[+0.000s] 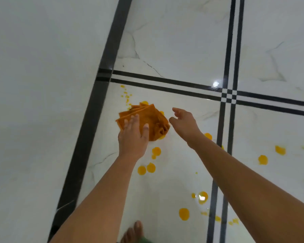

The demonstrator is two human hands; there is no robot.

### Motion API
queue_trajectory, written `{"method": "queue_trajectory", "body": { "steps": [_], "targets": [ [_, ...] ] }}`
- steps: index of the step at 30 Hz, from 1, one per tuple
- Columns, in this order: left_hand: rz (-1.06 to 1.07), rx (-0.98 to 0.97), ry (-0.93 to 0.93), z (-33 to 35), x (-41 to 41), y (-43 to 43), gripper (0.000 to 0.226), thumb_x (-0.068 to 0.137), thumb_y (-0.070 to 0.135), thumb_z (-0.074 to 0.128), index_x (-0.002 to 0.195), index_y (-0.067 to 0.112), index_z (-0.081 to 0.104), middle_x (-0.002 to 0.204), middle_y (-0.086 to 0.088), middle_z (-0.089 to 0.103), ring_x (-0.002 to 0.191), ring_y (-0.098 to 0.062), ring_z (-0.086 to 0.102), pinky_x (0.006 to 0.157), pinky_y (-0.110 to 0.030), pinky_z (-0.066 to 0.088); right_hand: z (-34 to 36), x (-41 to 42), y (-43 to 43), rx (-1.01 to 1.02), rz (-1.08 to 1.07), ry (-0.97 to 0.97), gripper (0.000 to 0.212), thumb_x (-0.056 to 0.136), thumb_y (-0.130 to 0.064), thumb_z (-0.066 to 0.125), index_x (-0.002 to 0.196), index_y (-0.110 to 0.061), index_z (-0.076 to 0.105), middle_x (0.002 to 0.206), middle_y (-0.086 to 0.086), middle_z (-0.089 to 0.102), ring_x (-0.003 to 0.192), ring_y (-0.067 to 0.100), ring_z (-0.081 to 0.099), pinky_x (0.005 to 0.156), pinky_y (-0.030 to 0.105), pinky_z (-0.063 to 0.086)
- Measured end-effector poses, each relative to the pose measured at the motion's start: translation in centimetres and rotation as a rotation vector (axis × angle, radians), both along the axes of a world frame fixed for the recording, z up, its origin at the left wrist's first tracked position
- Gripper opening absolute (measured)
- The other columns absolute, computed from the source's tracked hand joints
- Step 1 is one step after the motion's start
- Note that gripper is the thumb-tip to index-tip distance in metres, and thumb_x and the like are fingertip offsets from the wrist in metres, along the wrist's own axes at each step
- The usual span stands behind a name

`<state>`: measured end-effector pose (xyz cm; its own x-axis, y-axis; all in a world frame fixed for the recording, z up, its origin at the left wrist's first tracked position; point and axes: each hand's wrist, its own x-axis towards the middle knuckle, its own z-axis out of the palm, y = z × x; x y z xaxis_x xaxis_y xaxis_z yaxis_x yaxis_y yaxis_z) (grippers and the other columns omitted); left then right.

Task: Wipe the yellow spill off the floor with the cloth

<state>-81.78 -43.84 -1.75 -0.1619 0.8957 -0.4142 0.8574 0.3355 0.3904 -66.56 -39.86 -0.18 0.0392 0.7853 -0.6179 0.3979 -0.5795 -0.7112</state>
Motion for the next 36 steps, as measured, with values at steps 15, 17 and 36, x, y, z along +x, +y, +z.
{"method": "queue_trajectory", "body": {
  "steps": [15,17,36],
  "targets": [
    [-0.055,0.091,0.321,-12.6,-4.6,14.2,0.083,0.082,0.075,0.016,0.147,0.031,-0.011,0.158,0.001,-0.011,0.142,-0.034,-0.015,0.110,-0.063,-0.004,-12.6,0.4,6.8,0.314,0.700,-0.653,0.058,0.095,-0.056,0.015,0.148,-0.036,0.003,0.159,-0.006,-0.006,0.145,0.019,-0.011,0.116,0.044,-0.002],
    [-0.166,0.137,0.336,-12.8,-3.4,11.0,0.084,0.080,0.077,0.015,0.146,0.034,-0.013,0.158,0.001,-0.012,0.142,-0.033,-0.015,0.110,-0.061,-0.007,-12.7,0.7,6.4,0.327,0.717,-0.653,0.059,0.094,-0.057,0.013,0.148,-0.038,0.001,0.158,-0.006,-0.007,0.145,0.018,-0.013,0.116,0.044,-0.003],
    [-0.287,0.149,0.327,-12.9,-3.7,17.7,0.082,0.081,0.075,0.022,0.146,0.037,-0.012,0.157,0.004,-0.012,0.143,-0.031,-0.015,0.110,-0.061,-0.007,-13.7,2.0,9.4,0.373,0.724,-0.788,0.062,0.092,-0.059,0.012,0.146,-0.038,-0.009,0.157,-0.008,-0.013,0.144,0.020,-0.015,0.115,0.045,-0.005]
  ]
}}
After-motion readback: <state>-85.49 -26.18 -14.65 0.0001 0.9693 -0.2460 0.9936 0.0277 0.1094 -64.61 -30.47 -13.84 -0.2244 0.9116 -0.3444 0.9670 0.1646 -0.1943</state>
